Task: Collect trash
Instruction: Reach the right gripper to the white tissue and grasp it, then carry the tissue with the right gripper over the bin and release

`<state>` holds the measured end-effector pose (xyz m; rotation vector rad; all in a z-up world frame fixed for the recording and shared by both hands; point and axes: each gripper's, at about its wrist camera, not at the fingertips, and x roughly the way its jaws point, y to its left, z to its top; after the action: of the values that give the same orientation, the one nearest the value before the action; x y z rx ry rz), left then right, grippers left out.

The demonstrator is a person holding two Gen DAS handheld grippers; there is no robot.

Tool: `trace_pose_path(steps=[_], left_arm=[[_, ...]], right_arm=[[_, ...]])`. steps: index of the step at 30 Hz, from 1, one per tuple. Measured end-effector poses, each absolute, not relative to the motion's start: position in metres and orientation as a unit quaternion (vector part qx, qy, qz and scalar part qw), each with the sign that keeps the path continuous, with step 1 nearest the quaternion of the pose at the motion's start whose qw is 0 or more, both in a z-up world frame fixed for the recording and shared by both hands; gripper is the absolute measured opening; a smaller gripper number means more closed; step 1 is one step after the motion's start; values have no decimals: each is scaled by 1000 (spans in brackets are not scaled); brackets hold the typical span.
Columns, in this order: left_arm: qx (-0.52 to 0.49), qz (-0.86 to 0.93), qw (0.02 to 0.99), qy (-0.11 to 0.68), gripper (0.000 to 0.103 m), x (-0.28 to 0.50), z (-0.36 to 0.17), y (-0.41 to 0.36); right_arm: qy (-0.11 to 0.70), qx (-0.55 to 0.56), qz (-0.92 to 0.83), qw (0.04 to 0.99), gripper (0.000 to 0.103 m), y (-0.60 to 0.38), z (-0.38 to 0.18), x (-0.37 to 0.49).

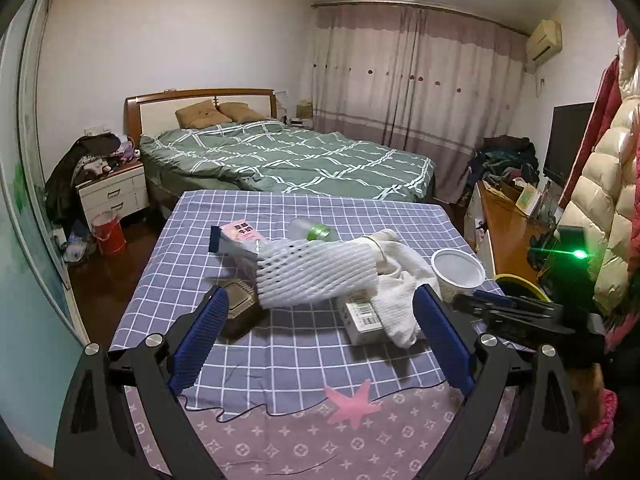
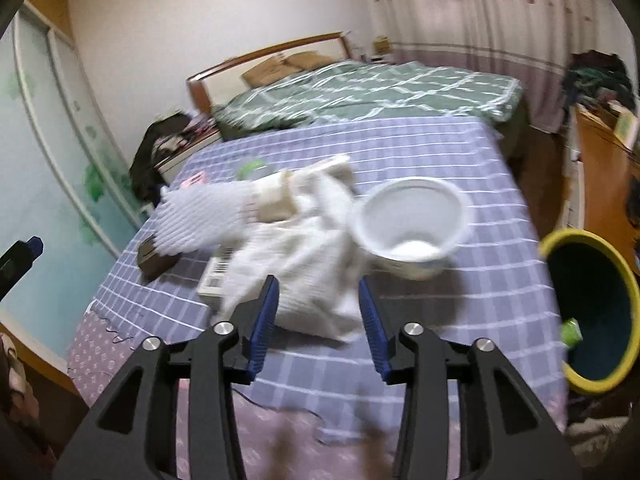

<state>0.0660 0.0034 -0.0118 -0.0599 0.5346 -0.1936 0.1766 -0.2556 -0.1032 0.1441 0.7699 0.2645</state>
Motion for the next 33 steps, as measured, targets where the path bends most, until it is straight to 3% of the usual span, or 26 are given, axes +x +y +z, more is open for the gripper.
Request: trace_pose_path(steps=[5, 10, 15, 17, 19, 33], left_arm=[[-31, -94, 960, 264, 92, 66, -15, 9], [-41, -92, 957, 271, 92, 69, -21, 16], [-45, -92, 955, 277, 92, 70, -25, 18], [-45, -93, 955, 279, 92, 71, -25, 16], [-43, -94, 955, 279, 92, 71, -27, 14], [-35, -99, 953, 285, 92, 74, -29, 6]], right_arm=[[390, 42, 122, 912, 59, -227, -111, 202], [411, 33, 111, 904, 59, -222, -125, 218], [419, 37, 110, 900, 42, -225, -132, 220], [419, 40, 106, 901, 19, -229, -129, 220], [418, 43, 107, 901, 5, -231, -127, 217], [323, 79, 154, 930, 5, -257, -42, 170]])
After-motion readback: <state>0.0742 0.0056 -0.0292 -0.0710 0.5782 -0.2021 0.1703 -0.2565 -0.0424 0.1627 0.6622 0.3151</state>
